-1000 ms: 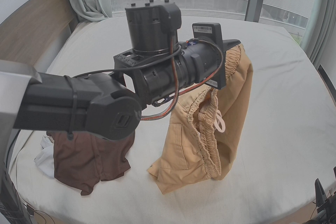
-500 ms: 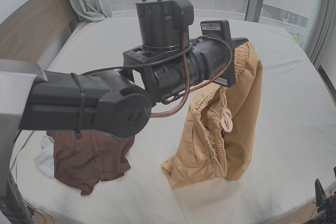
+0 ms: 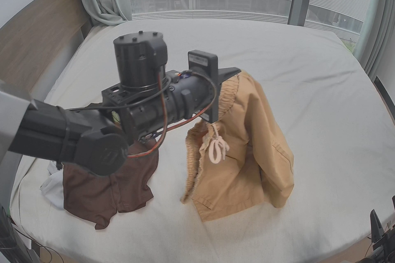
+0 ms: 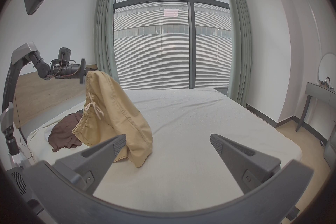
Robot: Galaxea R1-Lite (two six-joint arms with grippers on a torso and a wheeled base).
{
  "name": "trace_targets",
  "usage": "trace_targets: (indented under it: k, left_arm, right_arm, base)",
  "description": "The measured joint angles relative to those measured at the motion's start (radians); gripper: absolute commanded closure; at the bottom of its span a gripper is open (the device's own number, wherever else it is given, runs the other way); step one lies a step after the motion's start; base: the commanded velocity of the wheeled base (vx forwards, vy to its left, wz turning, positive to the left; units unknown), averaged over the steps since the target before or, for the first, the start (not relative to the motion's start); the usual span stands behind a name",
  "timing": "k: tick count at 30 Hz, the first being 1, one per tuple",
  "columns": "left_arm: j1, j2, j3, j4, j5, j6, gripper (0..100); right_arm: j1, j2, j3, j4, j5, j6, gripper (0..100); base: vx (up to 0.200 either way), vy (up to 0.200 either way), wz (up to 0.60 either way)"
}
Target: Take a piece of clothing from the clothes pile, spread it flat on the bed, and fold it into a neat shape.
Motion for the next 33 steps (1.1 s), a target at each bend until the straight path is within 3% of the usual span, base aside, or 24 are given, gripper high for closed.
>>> trace_targets:
  k: [7, 17, 26, 33]
  left_arm:
    - [0.091, -0.104, 0.201, -0.102, -0.098, 0.09, 100]
    - [0.213, -0.175, 0.395, -0.293, -0.132, 0.292, 100]
    - [0.309, -0.197, 0.563, -0.395, -0.259, 0.327, 100]
    - [0.385, -0.201, 0.701, -0.528, -0.345, 0.431, 100]
  right_arm:
    - [0.0, 0.0, 0.0, 0.0, 0.0, 0.0, 0]
    - [0.0, 0.0, 0.0, 0.0, 0.0, -0.001, 0]
    - [-0.001, 0.0, 0.0, 0.0, 0.0, -0.001, 0]
    - [-0.001, 0.0, 0.0, 0.0, 0.0, -0.003, 0]
  base:
    - [0.0, 0.0, 0.0]
    - [0.0, 0.0, 0.0]
    - [0.0, 0.0, 0.0]
    - [0.0, 0.0, 0.0]
